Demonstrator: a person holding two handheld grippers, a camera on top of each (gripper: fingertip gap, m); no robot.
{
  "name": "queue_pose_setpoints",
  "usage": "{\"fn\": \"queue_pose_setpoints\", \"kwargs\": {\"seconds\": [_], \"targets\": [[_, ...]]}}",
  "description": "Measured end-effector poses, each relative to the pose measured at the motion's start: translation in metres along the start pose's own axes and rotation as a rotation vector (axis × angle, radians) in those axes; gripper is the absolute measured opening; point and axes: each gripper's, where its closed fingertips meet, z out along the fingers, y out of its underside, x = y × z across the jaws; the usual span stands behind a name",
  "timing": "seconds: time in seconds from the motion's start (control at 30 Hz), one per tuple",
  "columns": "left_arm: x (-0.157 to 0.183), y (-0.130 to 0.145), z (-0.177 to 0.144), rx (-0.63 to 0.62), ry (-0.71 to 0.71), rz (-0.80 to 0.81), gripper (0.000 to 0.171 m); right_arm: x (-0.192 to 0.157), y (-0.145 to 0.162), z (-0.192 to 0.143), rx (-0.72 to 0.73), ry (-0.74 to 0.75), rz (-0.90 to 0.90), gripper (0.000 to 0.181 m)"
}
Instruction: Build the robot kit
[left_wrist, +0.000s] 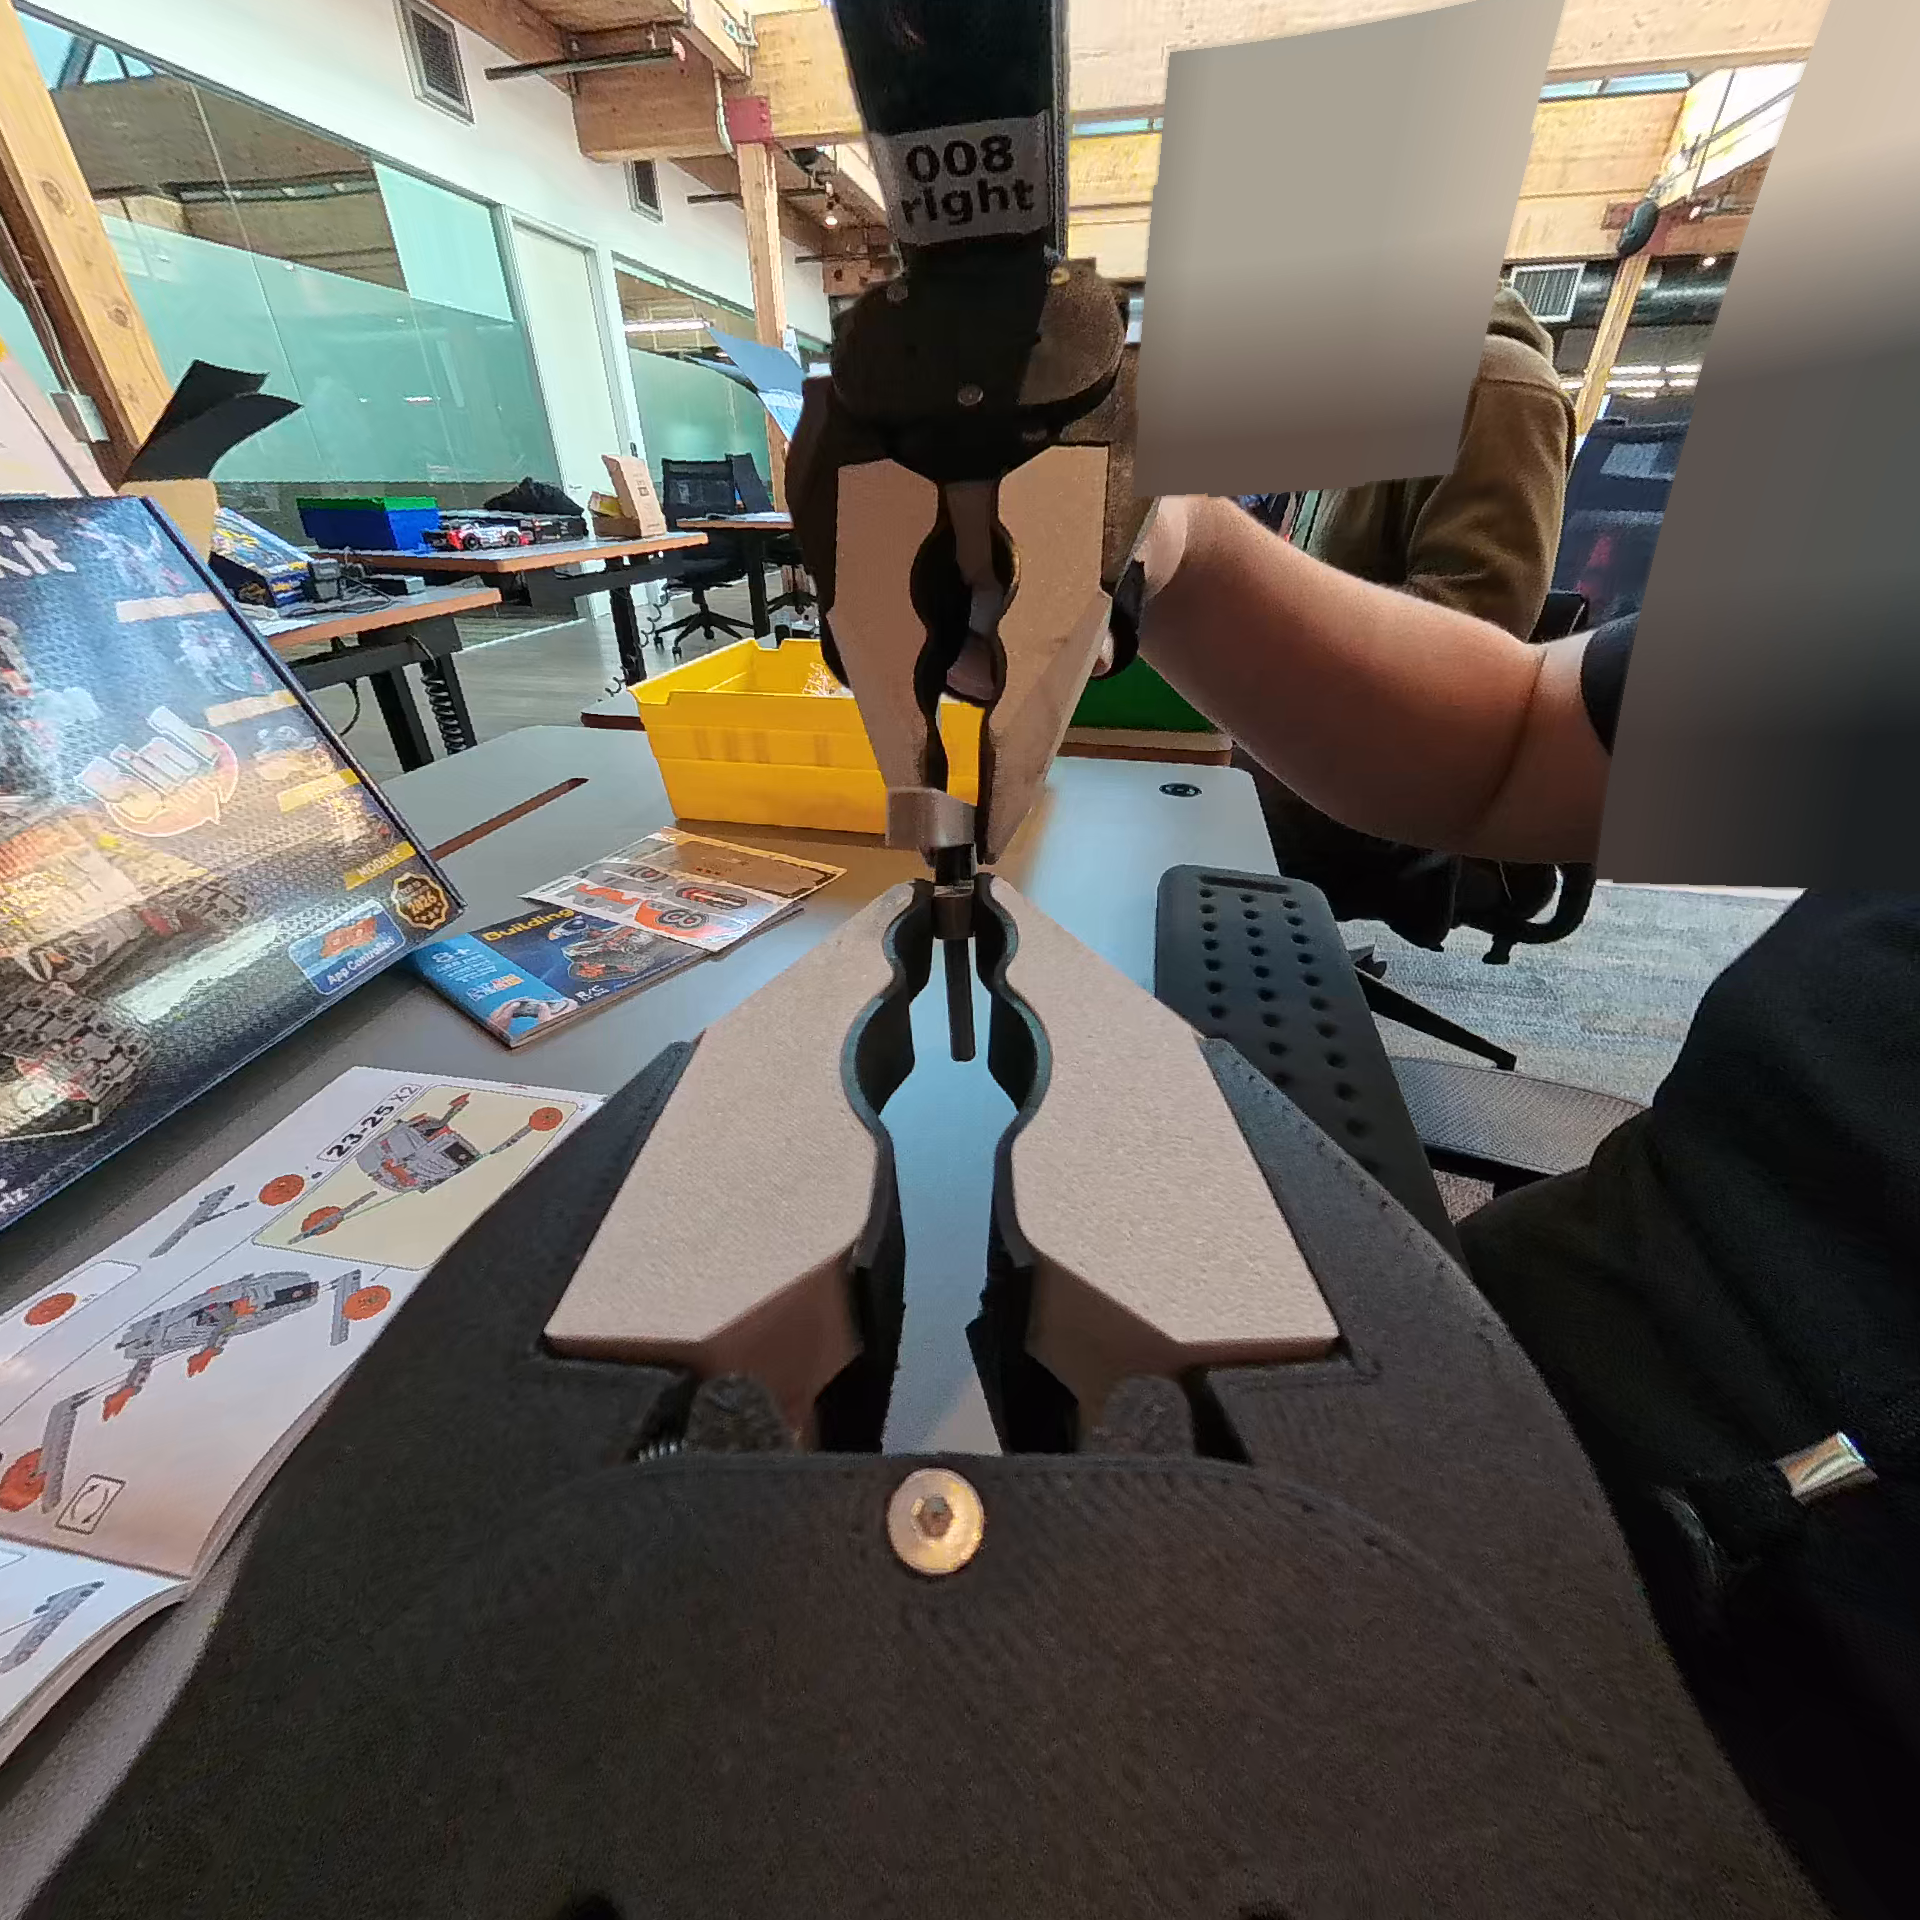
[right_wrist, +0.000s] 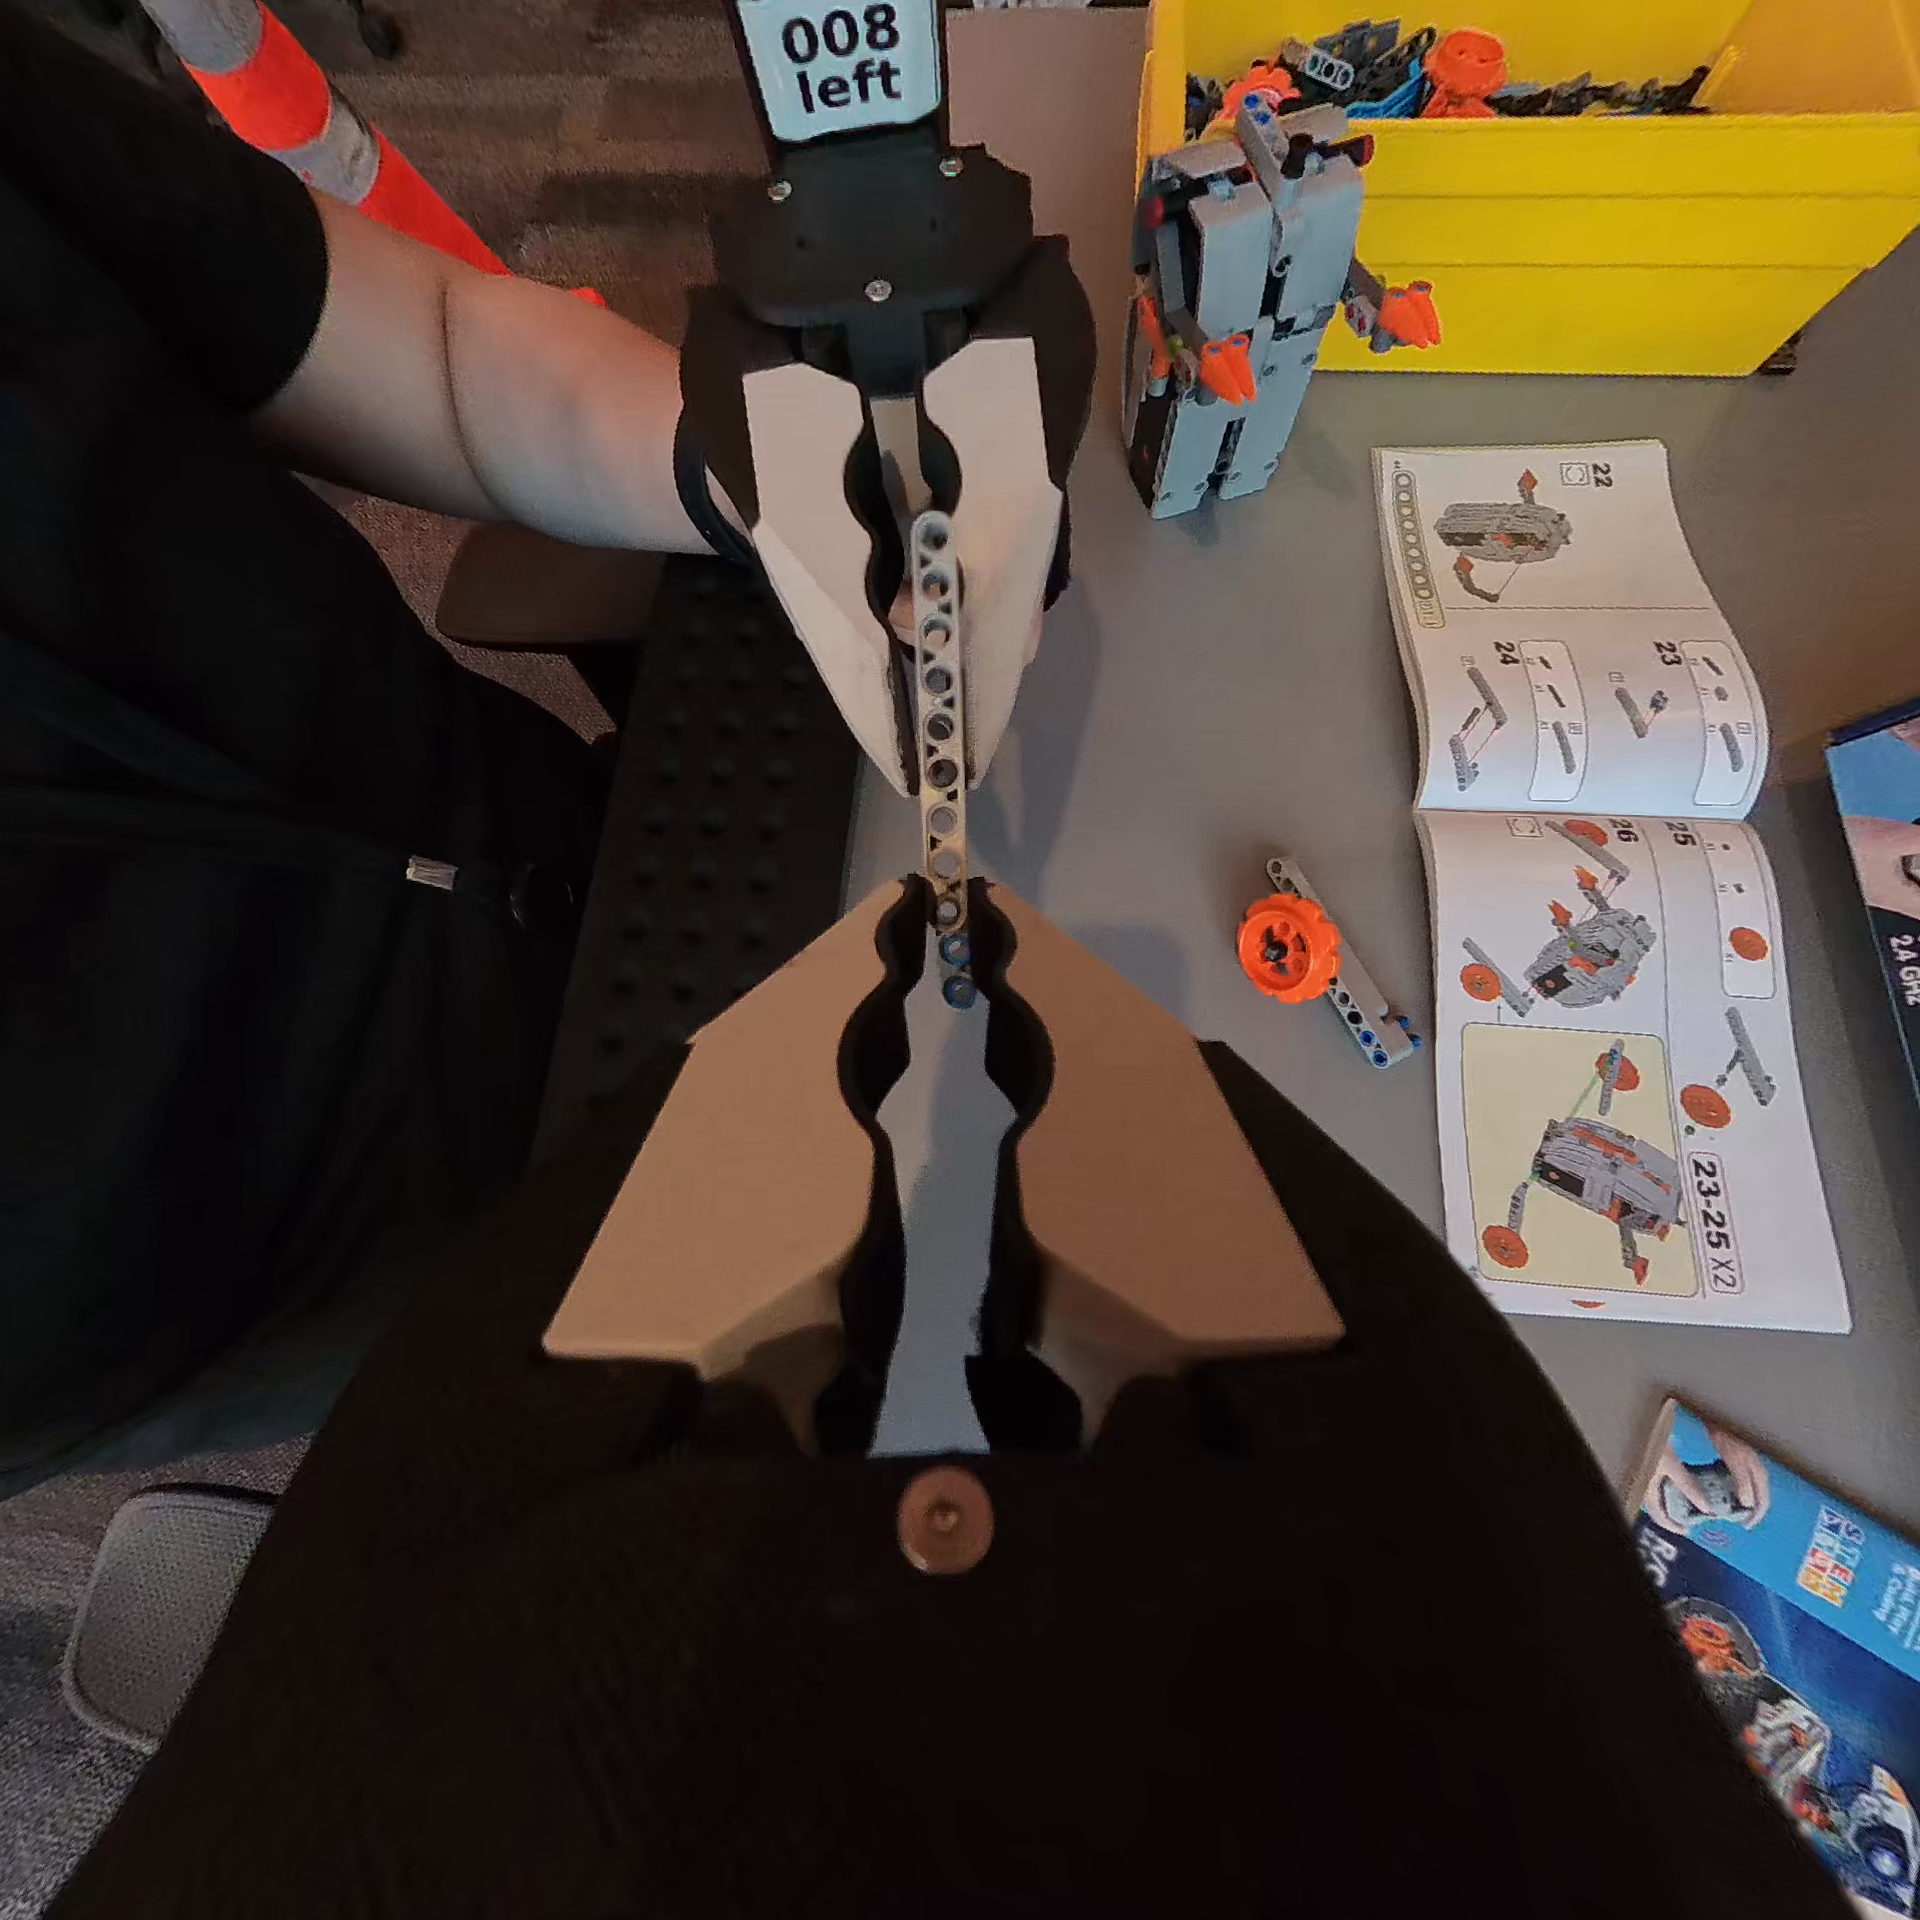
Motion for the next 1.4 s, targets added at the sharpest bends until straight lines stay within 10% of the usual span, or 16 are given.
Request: {"fn": "queue_pose_setpoints", "kwargs": {"seconds": [1.0,1.4], "targets": [[-0.007,0.004,-0.001,-0.02,0.007,-0.088,0.005,0.005,0.007,0.019,-0.023,0.001,-0.007,0.014],[-0.012,-0.001,-0.005,0.026,0.024,-0.179,0.005,0.014,-0.009,-0.008,0.152,0.56,-0.476,0.065]]}}
